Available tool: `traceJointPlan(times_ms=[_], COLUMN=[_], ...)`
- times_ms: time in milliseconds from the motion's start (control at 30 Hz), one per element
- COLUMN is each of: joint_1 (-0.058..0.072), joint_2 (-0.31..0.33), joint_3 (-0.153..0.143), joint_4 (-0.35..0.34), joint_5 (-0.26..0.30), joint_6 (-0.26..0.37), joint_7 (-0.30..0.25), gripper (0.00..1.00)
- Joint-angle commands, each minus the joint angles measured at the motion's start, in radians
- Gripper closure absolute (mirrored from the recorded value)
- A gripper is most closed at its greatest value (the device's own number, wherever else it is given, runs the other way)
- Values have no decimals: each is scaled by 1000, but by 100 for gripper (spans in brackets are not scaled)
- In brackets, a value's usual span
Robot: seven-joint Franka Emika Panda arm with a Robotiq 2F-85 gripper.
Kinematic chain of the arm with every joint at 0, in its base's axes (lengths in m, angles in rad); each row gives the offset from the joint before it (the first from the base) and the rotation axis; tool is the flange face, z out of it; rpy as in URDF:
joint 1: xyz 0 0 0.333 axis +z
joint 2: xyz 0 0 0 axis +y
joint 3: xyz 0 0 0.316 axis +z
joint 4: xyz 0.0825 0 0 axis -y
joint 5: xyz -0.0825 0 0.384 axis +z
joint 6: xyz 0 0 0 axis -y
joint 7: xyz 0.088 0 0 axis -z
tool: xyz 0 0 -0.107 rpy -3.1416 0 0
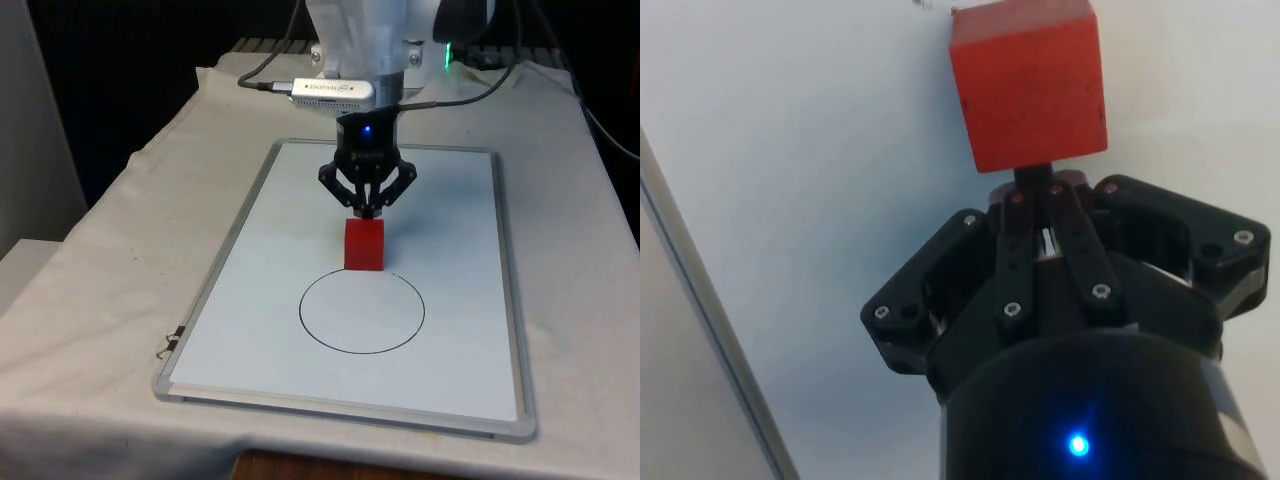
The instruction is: Push the cube into the marked area.
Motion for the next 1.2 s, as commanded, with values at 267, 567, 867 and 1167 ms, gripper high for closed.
traceJointPlan(times_ms=[267,567,867,1167], joint_1=[-2,-4,-5,-2], joint_2=[71,139,188,150], joint_3=[2,2,1,-2], joint_4=[124,243,324,292], joint_5=[1,1,2,2], joint_6=[-38,-67,-74,-73], joint_7=[0,-1,-3,1], gripper=[100,100,100,100])
